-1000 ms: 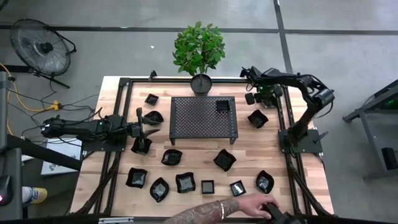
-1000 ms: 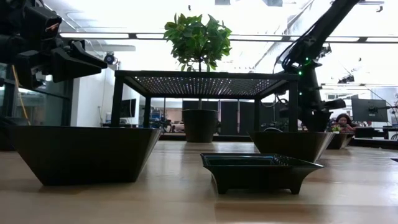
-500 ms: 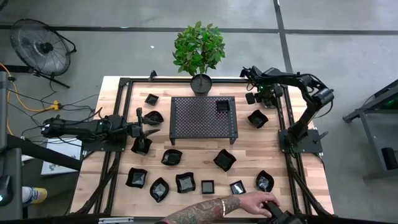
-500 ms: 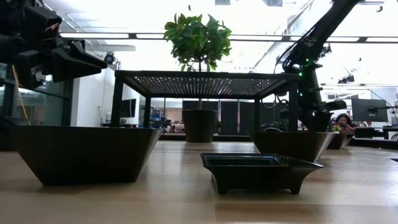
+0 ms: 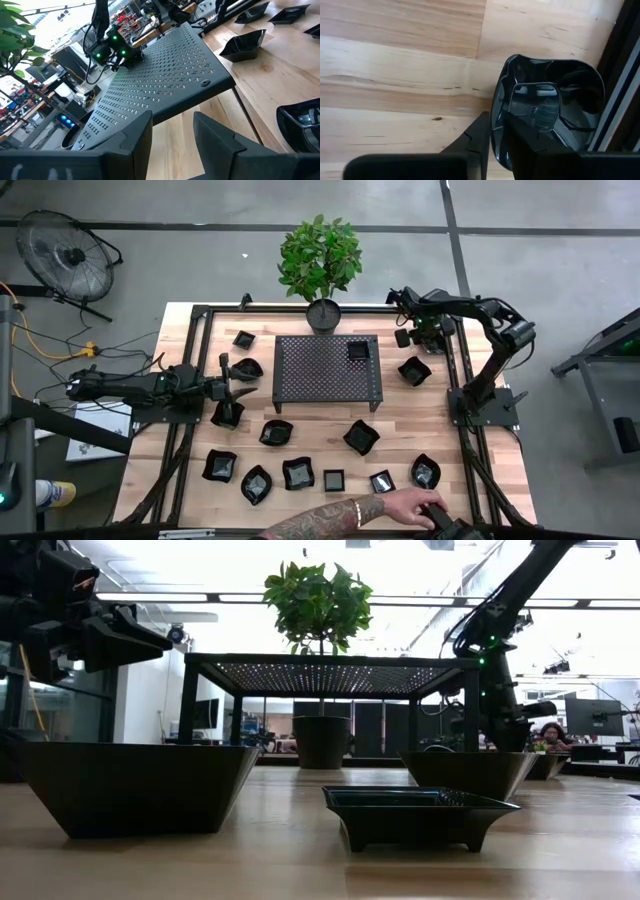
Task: Pick & Place Mini shaped plates
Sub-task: Put the black leaf-shaped plate on the shelf
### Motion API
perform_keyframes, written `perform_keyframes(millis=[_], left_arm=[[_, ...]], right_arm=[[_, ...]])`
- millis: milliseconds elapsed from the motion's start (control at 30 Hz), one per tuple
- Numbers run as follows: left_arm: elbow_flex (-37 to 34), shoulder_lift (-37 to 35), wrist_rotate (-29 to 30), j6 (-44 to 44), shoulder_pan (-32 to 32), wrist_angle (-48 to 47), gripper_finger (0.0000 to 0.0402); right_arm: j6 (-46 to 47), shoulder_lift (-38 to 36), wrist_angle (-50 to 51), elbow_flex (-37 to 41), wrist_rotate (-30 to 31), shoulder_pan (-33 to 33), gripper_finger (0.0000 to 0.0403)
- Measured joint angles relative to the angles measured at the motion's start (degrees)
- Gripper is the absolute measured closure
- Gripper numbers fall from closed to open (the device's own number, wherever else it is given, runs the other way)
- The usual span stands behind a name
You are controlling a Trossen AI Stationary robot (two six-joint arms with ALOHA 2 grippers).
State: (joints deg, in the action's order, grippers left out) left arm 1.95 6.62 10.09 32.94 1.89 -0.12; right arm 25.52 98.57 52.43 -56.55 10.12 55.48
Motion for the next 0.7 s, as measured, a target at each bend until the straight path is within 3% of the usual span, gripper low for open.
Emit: perform_keyframes(millis=[267, 700], left_arm=[[-0.01, 0.01, 0.00, 0.01, 0.00, 0.00, 0.0261], [-0.01, 0.01, 0.00, 0.00, 0.00, 0.00, 0.0261]], right_arm=[[-0.04, 0.08, 0.22, 0.00, 0.17, 0.00, 0.0398], [-0.92, -0.33, 4.13, -4.36, -3.09, -0.56, 0.0402]])
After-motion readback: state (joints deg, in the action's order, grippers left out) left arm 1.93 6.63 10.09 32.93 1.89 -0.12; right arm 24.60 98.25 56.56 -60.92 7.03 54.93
